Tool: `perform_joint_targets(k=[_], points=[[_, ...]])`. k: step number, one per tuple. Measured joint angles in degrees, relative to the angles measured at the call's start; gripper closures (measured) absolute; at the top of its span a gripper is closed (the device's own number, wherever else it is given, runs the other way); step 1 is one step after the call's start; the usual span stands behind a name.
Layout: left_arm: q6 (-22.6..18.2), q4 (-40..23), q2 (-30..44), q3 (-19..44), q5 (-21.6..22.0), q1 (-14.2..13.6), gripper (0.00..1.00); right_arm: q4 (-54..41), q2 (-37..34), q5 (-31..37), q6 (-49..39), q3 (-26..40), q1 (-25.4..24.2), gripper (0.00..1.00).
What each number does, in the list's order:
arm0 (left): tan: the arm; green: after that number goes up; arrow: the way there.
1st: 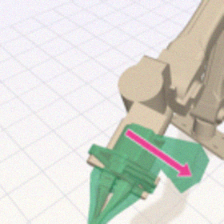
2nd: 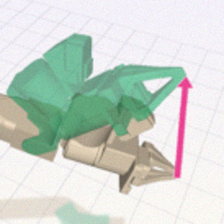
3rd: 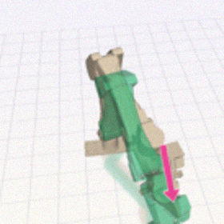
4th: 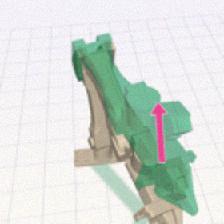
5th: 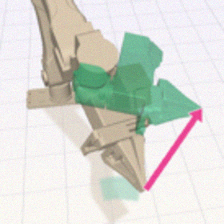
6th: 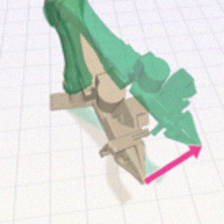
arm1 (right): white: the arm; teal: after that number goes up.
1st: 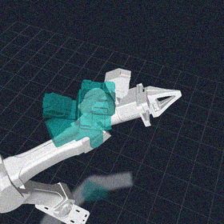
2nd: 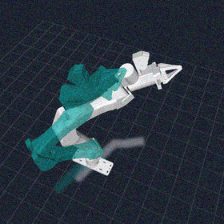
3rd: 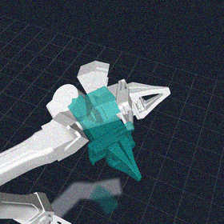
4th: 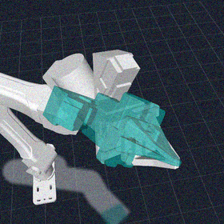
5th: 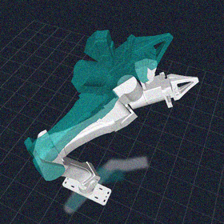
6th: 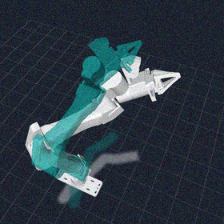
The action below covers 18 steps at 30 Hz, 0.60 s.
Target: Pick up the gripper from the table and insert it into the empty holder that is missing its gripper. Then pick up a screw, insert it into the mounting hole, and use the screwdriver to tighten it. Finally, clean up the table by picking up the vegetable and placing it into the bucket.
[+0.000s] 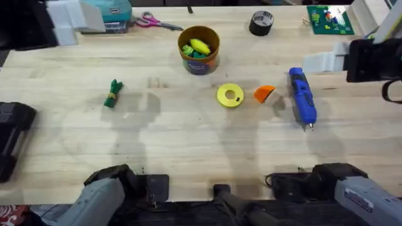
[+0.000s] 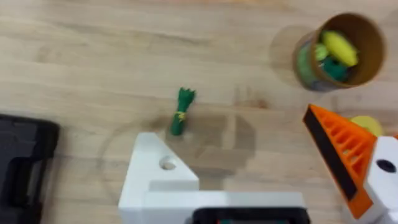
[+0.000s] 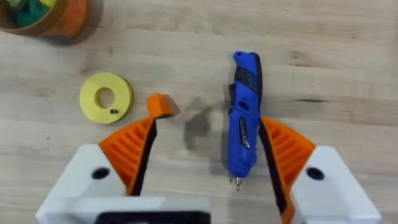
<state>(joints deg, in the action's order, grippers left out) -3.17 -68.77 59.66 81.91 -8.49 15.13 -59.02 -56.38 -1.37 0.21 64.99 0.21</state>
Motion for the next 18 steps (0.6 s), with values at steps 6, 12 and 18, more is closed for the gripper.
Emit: perform_joint_targets(k=[6,12,18], points=[[5.9,1.2,-7.5,0.1,-2.3,-4.8,0.015,0.0,0.0,0.0,0.0,0.0,0.0,0.006],[8.0,1.9,-8.2,0.3,-4.9,-9.4,0.015,0.0,0.0,0.0,0.0,0.0,0.0,0.005],[8.4,3.9,-5.3,0.3,-4.6,-10.5,0.015,0.0,0.0,0.0,0.0,0.0,0.0,0.006]])
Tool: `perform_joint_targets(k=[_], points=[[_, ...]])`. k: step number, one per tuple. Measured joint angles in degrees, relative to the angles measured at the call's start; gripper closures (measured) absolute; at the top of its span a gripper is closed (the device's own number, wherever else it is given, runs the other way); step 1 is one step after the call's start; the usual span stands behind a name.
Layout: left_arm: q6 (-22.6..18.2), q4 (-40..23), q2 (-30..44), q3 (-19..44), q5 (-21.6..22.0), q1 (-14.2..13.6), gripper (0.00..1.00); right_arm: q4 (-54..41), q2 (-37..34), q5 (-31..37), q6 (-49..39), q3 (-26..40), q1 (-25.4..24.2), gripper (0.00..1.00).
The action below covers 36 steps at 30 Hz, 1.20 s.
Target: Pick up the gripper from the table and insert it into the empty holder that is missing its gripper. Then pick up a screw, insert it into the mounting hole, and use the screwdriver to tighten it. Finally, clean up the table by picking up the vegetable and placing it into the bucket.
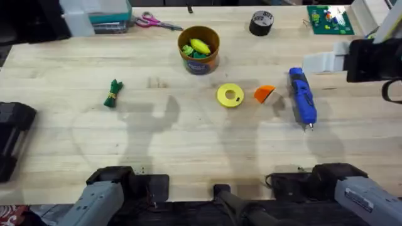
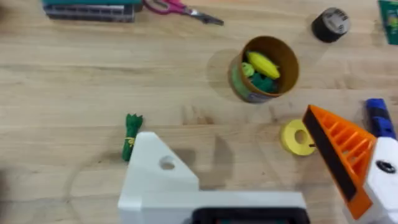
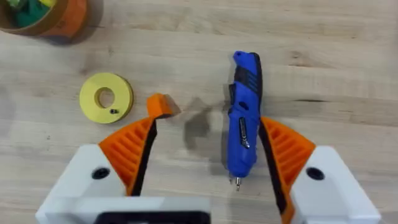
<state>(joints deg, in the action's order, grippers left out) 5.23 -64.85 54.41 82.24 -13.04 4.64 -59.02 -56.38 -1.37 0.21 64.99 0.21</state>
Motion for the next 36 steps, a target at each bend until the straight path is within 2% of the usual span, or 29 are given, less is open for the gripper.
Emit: perform_joint_targets(k=[4,8,11,14,17,24,27,31,36], points=[[0.0,0.0,4.0,0.0,2.9,0.0,0.015,0.0,0.0,0.0,0.0,0.0,0.0,0.006],[0.0,0.0,7.3,0.0,8.3,-1.1,0.015,0.0,0.0,0.0,0.0,0.0,0.0,0.006],[0.0,0.2,7.3,-0.1,10.8,-1.5,0.016,0.0,0.0,0.0,0.0,0.0,0.0,0.005],[0.0,3.8,5.8,-2.0,12.7,-1.6,0.016,0.0,0.0,0.0,0.0,0.0,0.0,0.005],[0.0,10.0,2.3,-7.9,13.4,-1.6,0.015,0.0,0.0,0.0,0.0,0.0,0.0,0.005],[0.0,25.7,-9.3,-28.2,12.3,-1.6,0.015,0.0,0.0,0.0,0.0,0.0,0.0,0.005],[0.0,30.1,-14.6,-35.5,11.3,-1.6,0.016,-0.1,0.0,0.0,0.0,0.0,0.0,0.005],[0.1,31.2,-21.2,-43.1,10.9,-1.6,0.015,-0.1,0.0,0.0,0.0,0.0,0.0,0.006],[0.2,32.0,-27.9,-49.2,10.7,-1.6,0.015,-0.1,0.0,0.0,0.0,0.0,0.0,0.005]])
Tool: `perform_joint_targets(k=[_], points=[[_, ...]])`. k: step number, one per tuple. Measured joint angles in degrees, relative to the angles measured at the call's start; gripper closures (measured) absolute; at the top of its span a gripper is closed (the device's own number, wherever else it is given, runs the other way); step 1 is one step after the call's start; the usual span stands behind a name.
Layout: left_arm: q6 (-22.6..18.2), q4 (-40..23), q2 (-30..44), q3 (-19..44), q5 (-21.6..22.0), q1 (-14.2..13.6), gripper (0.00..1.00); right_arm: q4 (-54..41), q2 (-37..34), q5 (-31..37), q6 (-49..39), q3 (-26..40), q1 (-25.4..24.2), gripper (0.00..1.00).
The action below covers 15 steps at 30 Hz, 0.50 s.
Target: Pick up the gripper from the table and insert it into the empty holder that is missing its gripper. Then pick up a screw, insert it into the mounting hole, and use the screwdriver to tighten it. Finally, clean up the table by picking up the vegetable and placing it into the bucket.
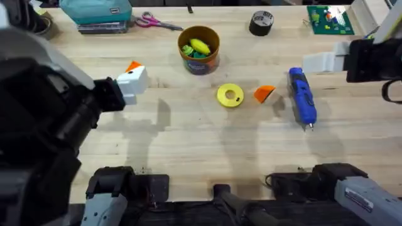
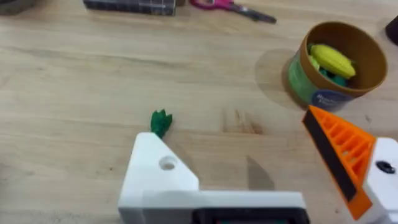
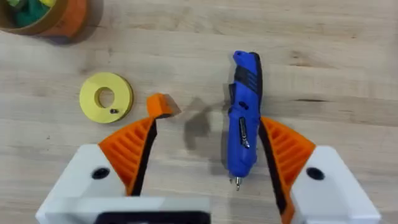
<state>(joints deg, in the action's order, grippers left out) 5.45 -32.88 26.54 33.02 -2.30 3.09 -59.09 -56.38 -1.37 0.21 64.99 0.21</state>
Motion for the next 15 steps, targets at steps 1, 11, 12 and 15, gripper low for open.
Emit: perform_joint_targets(k=[1,11,12,15], points=[[0.0,0.8,-1.1,-0.9,0.0,0.0,0.015,0.0,0.0,0.0,0.0,0.0,0.0,0.005],[0.2,12.1,-7.0,-8.7,0.0,0.0,0.015,0.0,0.0,0.0,0.0,0.0,0.0,0.006],[0.2,13.8,-7.3,-9.7,0.0,0.0,0.015,0.0,0.0,0.0,0.0,0.0,0.0,0.006],[0.2,18.3,-8.7,-12.8,0.0,0.0,0.015,0.0,0.0,0.0,0.0,0.0,0.0,0.006]])
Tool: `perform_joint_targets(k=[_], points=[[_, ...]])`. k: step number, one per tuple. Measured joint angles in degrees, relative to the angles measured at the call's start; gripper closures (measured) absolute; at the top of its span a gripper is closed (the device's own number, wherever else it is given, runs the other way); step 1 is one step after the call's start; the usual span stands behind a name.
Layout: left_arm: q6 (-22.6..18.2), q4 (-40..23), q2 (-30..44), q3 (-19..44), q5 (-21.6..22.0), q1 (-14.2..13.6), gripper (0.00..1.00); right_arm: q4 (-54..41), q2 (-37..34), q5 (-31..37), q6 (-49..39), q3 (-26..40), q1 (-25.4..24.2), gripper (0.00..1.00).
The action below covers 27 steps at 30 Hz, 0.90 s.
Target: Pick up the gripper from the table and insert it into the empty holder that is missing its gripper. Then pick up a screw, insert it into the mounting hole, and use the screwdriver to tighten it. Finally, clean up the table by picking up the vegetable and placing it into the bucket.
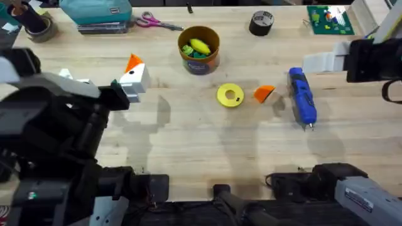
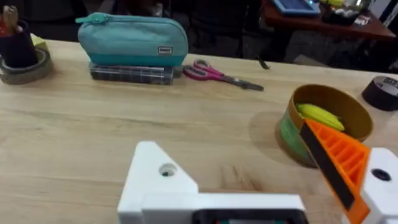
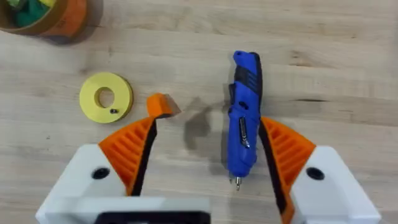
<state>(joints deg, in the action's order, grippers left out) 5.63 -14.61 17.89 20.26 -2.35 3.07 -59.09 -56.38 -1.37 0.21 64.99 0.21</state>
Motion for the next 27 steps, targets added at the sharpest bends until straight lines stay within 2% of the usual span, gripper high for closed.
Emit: perform_joint_targets(k=[13,18,25,26,27], points=[[0.0,8.0,-10.1,-10.0,0.0,0.0,0.015,0.0,0.0,0.0,0.0,0.0,0.0,0.006],[0.0,12.2,-13.2,-14.3,-1.5,0.0,0.016,0.0,0.0,0.0,0.0,0.0,0.0,0.006],[0.0,16.1,-15.9,-19.8,-6.7,0.0,0.015,0.0,0.0,0.0,0.0,0.0,0.0,0.005],[0.0,16.4,-16.5,-19.9,-10.2,0.0,0.015,0.0,0.0,0.0,0.0,0.0,0.0,0.005],[0.0,16.4,-16.8,-19.9,-11.6,0.0,0.015,0.0,0.0,0.0,0.0,0.0,0.0,0.005]])
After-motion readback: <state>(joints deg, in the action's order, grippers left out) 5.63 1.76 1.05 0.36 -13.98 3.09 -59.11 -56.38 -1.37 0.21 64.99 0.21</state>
